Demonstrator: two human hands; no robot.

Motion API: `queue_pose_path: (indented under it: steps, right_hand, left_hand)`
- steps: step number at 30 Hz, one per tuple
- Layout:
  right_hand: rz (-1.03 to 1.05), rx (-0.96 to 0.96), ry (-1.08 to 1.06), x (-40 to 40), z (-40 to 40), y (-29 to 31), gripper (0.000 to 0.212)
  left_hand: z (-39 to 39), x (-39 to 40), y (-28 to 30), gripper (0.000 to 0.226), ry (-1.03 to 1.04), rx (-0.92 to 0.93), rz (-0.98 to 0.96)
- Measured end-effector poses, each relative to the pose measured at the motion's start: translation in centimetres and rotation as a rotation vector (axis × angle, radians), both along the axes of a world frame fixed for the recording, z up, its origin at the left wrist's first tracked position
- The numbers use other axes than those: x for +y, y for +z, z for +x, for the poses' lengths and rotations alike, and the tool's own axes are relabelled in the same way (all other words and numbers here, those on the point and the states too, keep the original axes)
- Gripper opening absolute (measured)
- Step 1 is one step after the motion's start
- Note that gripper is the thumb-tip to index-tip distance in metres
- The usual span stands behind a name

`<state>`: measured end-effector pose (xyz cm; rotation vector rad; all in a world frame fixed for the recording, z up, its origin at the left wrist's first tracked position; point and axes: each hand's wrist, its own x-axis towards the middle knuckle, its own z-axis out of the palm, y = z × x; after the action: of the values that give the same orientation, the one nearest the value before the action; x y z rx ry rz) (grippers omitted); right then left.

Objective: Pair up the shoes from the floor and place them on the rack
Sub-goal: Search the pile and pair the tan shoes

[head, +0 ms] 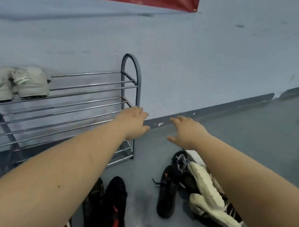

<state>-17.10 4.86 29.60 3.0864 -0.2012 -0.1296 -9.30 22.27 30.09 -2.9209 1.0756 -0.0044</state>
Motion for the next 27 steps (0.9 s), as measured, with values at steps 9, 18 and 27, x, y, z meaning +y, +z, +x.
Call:
queue_pose_path:
  steps: [9, 18, 27]
  right_hand:
    - [-0.041, 0.156, -0.122, -10.2, -7.1, -7.9, 0.068]
    - [0.004, 0.296, -0.246, -17.5, -10.2, -14.3, 0.072]
    - [0.109, 0.368, -0.276, -20.8, -8.3, -21.8, 0.066]
  left_hand:
    - [-3.5, -8.6, -10.1, 0.065, -0.128, 0.204, 0.094]
    - [-4.5, -15.1, -17.0, 0.065, -0.189, 0.308, 0.175]
    - [-4.7, -20.9, -23.4, 0.063, -0.214, 0.439, 0.232]
